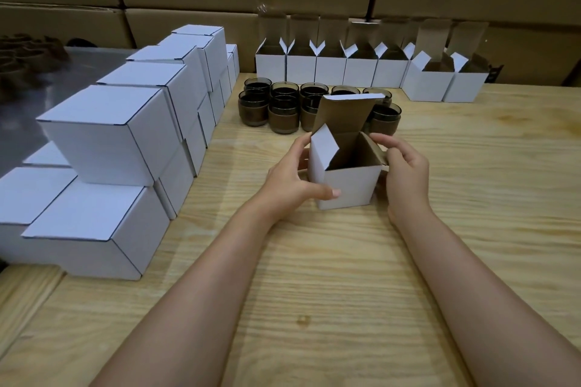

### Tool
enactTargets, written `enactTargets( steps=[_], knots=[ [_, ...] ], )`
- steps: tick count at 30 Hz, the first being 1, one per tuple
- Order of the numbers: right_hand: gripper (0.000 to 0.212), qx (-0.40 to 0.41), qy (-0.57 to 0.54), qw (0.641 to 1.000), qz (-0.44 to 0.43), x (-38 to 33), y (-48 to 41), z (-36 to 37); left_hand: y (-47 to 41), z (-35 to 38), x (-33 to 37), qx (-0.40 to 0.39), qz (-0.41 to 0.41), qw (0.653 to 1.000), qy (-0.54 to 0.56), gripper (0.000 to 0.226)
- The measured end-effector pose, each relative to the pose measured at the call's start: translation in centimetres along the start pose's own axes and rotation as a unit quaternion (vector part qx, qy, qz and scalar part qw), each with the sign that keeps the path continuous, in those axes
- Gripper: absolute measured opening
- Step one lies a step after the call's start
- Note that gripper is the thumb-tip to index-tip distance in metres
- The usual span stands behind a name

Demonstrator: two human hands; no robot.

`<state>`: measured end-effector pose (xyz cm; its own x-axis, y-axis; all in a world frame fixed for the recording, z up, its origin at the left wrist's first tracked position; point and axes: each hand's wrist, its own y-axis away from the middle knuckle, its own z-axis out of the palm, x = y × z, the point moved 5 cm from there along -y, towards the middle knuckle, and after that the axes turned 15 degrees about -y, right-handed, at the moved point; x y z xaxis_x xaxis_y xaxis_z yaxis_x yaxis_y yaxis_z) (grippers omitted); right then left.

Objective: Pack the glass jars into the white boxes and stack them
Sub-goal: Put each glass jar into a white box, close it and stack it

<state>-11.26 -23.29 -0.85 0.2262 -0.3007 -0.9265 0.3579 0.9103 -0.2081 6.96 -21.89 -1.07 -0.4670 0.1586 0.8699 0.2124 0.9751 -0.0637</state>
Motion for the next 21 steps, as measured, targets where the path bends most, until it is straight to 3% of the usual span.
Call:
enactTargets(
  steps=[4, 7, 10, 14, 17, 21],
  knots=[
    [0.021, -0.028, -0.097, 0.995, 0.021, -0.3, 0.0, 0.4, 0.1, 0.0, 0.3, -0.027, 0.020, 0.999, 0.038, 0.103],
    [0.008, -0.055, -0.093, 0.994, 0.010, -0.1, -0.1, 0.5, 0.1, 0.4, 0.9, -0.024, 0.046, 0.995, 0.080, 0.097],
    [0.012, -0.108, -0.072, 0.991, -0.010, -0.1, 0.1, 0.9, 0.0, 1.0, 1.8, 0.028, 0.057, 0.990, 0.126, 0.078],
    [0.014, -0.160, -0.062, 0.985, -0.036, -0.4, 0.3, 1.5, -0.1, 0.4, 1.9, 0.193, 0.019, 0.977, 0.092, 0.047],
    [0.021, -0.181, -0.051, 0.982, -0.033, -0.6, 0.5, 1.8, 0.0, 0.2, 1.2, 0.246, 0.000, 0.960, 0.137, 0.017],
    [0.038, -0.210, -0.046, 0.976, -0.025, -0.9, 0.9, 2.1, -0.3, -0.1, 0.2, 0.210, -0.030, 0.936, 0.281, 0.031]
  ],
)
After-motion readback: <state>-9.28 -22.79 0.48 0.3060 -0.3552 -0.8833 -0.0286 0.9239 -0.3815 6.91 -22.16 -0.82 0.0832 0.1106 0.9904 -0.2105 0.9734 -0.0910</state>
